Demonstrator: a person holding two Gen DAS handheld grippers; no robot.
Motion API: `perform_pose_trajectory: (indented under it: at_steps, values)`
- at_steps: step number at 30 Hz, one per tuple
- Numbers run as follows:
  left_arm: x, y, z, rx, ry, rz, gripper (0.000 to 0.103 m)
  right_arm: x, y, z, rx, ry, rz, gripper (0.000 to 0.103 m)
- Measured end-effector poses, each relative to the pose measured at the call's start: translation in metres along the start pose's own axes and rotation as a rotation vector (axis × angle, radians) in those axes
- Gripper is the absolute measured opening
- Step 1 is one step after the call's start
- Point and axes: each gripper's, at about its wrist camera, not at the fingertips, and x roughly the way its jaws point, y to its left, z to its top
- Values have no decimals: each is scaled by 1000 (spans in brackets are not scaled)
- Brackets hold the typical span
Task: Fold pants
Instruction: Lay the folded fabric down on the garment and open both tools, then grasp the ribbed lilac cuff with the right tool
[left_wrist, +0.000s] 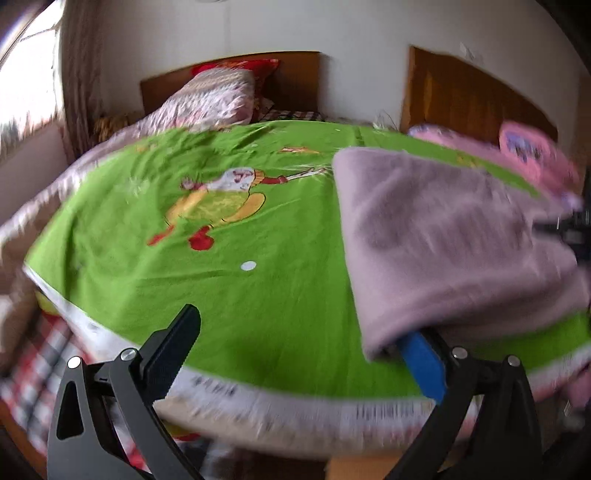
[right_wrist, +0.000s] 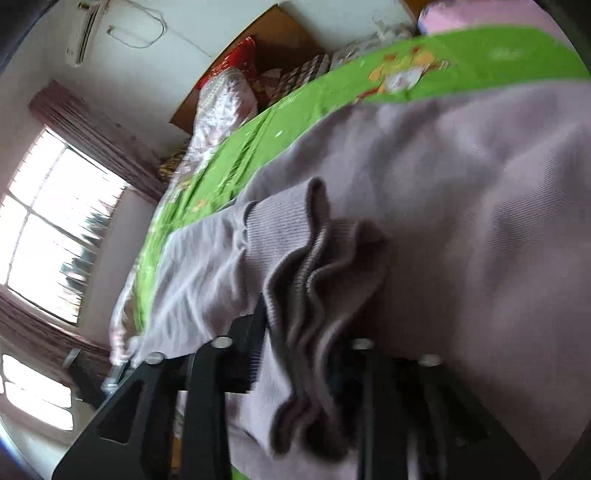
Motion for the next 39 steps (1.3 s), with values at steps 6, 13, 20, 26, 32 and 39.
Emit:
perform_pose_trajectory:
  at_steps: [6,13,20,26,32,39]
  values:
    - [-86,1,42,-22,-215,-161,101,-39,56,2,-342,-177,-127,49]
    - [3,-68,72,-4,-55,-295,101,21,105,-37,-564,-27,-142,49]
    - [37,-91,44,142,52,-203,101,20,70,-69,-655,12,-158,55]
    - [-4,-100,104,119,38,-298,101,-36,57,-38,-596,-63,-165,77]
    - [75,-121,165,137,129,-244,101,-6,6,48,-454,-28,-268,88]
    - [127,-112,144,123,201,-221,102,31,-69,80,-322,86,-240,92]
